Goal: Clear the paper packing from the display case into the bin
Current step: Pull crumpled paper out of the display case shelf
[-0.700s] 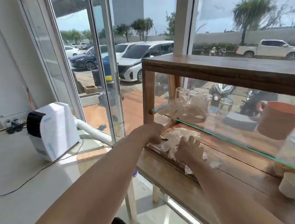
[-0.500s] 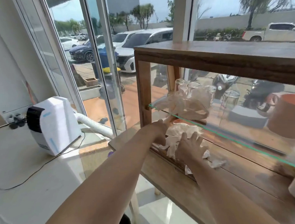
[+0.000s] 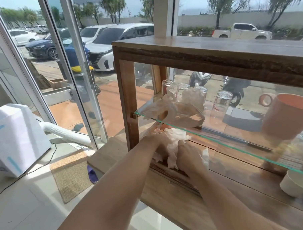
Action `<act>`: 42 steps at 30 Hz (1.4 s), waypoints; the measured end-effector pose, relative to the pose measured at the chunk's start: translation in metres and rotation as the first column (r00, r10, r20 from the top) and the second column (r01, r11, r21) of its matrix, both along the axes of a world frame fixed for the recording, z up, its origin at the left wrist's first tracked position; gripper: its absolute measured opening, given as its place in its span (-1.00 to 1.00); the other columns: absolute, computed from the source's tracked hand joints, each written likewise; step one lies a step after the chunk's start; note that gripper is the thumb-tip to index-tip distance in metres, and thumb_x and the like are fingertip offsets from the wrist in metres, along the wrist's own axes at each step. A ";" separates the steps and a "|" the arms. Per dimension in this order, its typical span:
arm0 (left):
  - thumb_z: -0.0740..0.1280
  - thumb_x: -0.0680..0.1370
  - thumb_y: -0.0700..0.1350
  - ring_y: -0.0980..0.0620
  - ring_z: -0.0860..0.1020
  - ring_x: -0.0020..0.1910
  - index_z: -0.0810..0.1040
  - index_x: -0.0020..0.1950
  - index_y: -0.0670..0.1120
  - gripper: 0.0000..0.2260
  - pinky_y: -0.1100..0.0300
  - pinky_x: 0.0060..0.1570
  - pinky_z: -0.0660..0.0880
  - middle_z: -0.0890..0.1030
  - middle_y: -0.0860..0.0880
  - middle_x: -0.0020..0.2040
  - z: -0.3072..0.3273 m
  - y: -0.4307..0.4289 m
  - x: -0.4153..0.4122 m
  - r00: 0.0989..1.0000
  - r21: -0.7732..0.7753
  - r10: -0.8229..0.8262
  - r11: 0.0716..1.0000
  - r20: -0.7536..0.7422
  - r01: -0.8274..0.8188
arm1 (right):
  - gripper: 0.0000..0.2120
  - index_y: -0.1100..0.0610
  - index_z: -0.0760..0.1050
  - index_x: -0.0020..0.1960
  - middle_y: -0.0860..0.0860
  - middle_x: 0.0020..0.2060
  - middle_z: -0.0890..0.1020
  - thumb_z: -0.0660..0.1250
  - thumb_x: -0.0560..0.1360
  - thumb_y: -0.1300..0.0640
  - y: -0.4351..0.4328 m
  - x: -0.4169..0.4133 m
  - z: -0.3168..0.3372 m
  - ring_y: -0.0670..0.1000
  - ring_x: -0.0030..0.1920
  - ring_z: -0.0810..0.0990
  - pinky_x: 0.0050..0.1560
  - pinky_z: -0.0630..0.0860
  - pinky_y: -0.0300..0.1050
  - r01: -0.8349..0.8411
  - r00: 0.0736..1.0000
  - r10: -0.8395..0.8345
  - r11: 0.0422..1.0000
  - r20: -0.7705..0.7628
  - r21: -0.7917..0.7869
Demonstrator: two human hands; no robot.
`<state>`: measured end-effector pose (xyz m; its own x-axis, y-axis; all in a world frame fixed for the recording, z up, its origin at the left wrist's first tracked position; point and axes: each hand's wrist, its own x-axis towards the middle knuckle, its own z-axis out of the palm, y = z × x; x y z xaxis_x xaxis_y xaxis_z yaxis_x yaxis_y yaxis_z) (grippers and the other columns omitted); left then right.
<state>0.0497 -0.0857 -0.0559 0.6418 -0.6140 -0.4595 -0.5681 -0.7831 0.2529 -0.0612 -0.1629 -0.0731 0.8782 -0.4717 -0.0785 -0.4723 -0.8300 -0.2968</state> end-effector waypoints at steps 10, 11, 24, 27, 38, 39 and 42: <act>0.25 0.48 -0.32 -0.21 0.56 0.14 0.53 0.10 -0.25 -0.79 0.06 -0.02 0.49 0.59 -0.25 0.12 -0.001 0.038 0.010 0.934 -0.127 -0.040 0.988 0.356 0.090 | -0.34 -0.08 0.20 0.44 0.13 0.43 0.22 0.23 0.40 -0.28 0.019 0.004 0.008 0.20 0.46 0.11 0.25 0.23 0.31 0.219 0.973 -0.205 0.967 -0.110 0.129; 0.25 0.49 -0.32 -0.21 0.56 0.15 0.53 0.12 -0.25 -0.78 0.04 0.02 0.50 0.59 -0.25 0.14 -0.002 0.040 0.010 0.931 -0.140 -0.029 0.987 0.363 0.085 | -0.32 -0.10 0.20 0.44 0.13 0.42 0.25 0.25 0.39 -0.29 0.021 0.004 0.003 0.21 0.45 0.14 0.25 0.26 0.29 0.202 0.974 -0.188 0.973 -0.129 0.108; 0.33 0.54 -0.14 -0.22 0.53 0.17 0.48 0.18 -0.22 -0.74 -0.01 0.09 0.49 0.53 -0.24 0.20 0.007 0.054 0.006 0.930 -0.324 0.116 0.946 0.349 0.004 | -0.78 0.21 0.60 -0.02 0.19 -0.05 0.65 0.22 0.46 0.36 0.010 0.018 0.003 0.20 -0.04 0.61 -0.13 0.49 -0.02 0.143 0.973 -0.161 0.983 0.165 0.112; 0.33 0.52 -0.19 -0.22 0.55 0.16 0.48 0.22 -0.22 -0.72 -0.03 0.07 0.53 0.56 -0.23 0.18 0.014 0.053 0.006 0.927 -0.358 0.142 0.934 0.346 -0.009 | -0.83 0.23 0.60 -0.09 0.18 -0.11 0.65 0.24 0.44 0.35 0.009 0.020 0.007 0.19 -0.12 0.60 -0.19 0.49 -0.02 0.156 0.958 -0.184 0.978 0.220 0.139; 0.26 0.52 -0.25 -0.21 0.60 0.06 0.39 0.30 -0.19 -0.66 0.01 -0.10 0.55 0.58 -0.22 0.13 0.035 0.060 -0.005 0.921 -0.229 0.101 0.973 0.377 -0.013 | -0.85 0.25 0.60 -0.09 0.19 -0.17 0.63 0.28 0.44 0.38 0.012 0.015 0.019 0.17 -0.20 0.60 -0.28 0.44 -0.09 0.137 0.950 -0.167 0.982 0.264 0.130; 0.27 0.53 -0.24 -0.20 0.61 0.08 0.44 0.26 -0.21 -0.70 0.02 -0.08 0.56 0.58 -0.22 0.14 0.035 0.060 -0.007 0.919 -0.195 0.089 0.981 0.385 -0.013 | -0.86 0.24 0.60 -0.09 0.18 -0.18 0.63 0.29 0.44 0.37 0.013 0.014 0.020 0.16 -0.21 0.61 -0.28 0.48 -0.08 0.137 0.948 -0.168 0.982 0.271 0.129; 0.29 0.52 -0.23 -0.19 0.62 0.07 0.52 0.17 -0.22 -0.76 0.05 -0.10 0.56 0.59 -0.21 0.13 0.036 0.061 -0.010 0.918 -0.163 0.084 0.986 0.389 -0.021 | -0.91 0.25 0.61 -0.14 0.17 -0.23 0.64 0.34 0.42 0.35 0.013 0.011 0.023 0.15 -0.27 0.61 -0.24 0.61 -0.01 0.127 0.940 -0.159 0.984 0.303 0.124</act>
<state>0.0394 -0.0246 -0.0202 0.7842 -0.6169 -0.0670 -0.6053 -0.7842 0.1365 -0.0499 -0.1497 -0.0502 0.7902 -0.5981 0.1333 -0.4547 -0.7182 -0.5268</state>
